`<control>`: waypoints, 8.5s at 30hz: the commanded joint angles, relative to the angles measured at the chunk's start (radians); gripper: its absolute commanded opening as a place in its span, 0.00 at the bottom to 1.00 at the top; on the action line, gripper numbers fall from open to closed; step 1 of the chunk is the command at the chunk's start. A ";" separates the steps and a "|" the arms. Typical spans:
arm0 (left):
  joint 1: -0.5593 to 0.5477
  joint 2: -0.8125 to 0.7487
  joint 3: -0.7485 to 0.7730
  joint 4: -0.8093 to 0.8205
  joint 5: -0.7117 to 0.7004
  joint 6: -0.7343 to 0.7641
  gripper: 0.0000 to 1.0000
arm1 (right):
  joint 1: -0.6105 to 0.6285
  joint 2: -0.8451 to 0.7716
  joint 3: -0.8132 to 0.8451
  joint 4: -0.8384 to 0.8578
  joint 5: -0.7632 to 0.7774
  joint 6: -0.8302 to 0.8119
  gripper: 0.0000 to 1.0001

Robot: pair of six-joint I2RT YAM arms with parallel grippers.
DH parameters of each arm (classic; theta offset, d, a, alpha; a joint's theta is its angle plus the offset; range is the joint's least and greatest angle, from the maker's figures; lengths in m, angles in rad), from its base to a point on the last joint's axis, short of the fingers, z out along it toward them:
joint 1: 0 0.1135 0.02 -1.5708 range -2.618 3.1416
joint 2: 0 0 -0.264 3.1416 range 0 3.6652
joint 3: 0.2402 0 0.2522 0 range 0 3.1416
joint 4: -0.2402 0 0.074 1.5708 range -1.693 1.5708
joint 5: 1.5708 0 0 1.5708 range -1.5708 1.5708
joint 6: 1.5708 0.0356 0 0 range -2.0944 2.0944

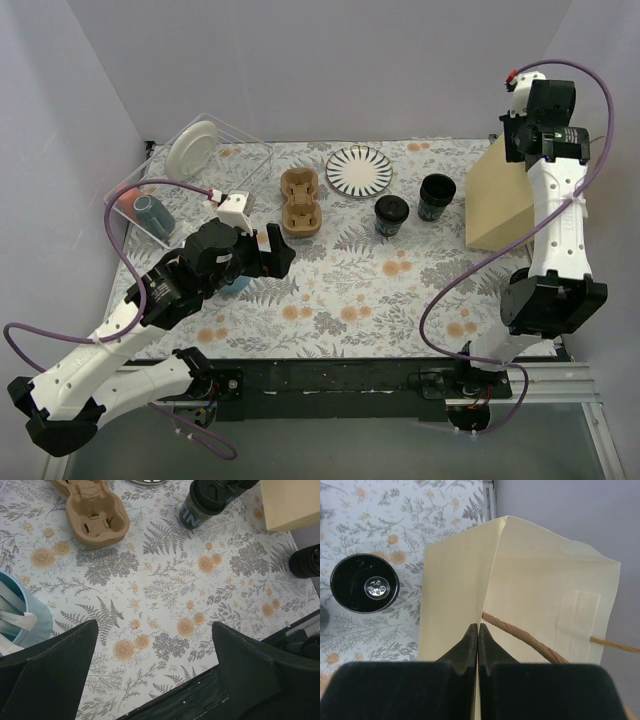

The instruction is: Pack the takeout coffee

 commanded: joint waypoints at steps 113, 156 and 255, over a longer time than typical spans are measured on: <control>0.304 1.297 0.814 0.035 -0.161 -0.015 0.62 | 1.392 -0.724 -0.450 0.420 0.735 0.368 0.64; 0.309 1.298 0.948 -0.038 -0.107 0.002 0.29 | 1.392 -0.744 -0.429 0.335 0.737 0.452 0.61; 0.287 0.398 0.553 0.092 1.187 0.491 0.16 | 0.507 -0.485 -0.157 0.068 -0.613 0.704 0.55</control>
